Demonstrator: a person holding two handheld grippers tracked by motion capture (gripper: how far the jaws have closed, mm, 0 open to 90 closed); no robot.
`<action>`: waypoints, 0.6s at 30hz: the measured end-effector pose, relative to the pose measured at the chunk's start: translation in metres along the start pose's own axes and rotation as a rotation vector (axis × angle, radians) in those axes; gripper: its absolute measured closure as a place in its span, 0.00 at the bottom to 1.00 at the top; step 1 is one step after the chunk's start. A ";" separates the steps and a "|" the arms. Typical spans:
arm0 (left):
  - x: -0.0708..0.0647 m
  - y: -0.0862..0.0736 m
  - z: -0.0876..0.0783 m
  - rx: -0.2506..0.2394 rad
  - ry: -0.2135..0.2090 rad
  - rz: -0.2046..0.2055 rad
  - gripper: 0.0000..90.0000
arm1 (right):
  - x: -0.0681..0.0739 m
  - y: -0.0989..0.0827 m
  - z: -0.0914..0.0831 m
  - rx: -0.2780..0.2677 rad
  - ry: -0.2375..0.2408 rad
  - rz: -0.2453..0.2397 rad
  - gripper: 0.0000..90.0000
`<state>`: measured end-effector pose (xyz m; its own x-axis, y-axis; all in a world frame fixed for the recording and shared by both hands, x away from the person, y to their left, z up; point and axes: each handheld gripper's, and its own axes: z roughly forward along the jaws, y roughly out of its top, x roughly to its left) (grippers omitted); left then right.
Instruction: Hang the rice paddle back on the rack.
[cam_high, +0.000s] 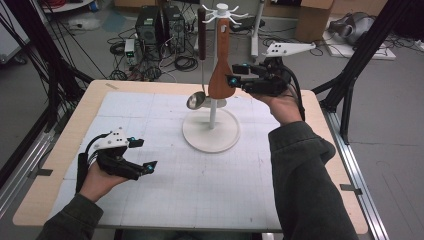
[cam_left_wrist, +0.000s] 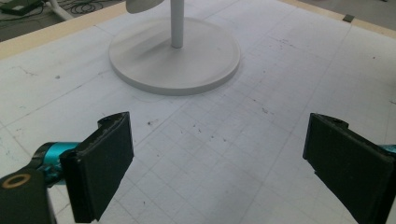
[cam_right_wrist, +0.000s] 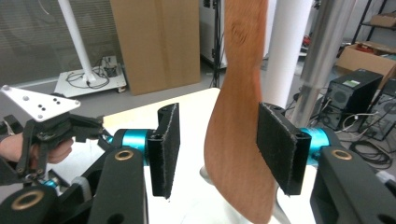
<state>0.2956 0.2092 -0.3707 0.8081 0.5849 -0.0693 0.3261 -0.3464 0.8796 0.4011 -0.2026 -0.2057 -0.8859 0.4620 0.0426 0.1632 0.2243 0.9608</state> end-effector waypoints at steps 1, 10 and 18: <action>0.000 0.000 0.000 -0.001 0.001 -0.003 0.10 | 0.001 -0.003 0.000 0.006 0.001 0.005 0.51; 0.000 0.000 -0.001 -0.004 0.002 -0.002 0.10 | 0.003 -0.029 -0.006 0.024 -0.014 0.049 0.44; 0.001 0.000 -0.001 -0.005 0.006 -0.006 0.10 | 0.007 -0.044 -0.010 0.040 -0.047 0.063 0.36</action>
<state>0.2956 0.2105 -0.3708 0.8033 0.5913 -0.0718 0.3286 -0.3394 0.8814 0.3836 -0.2184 -0.2453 -0.8520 0.5161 0.0882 0.2357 0.2276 0.9448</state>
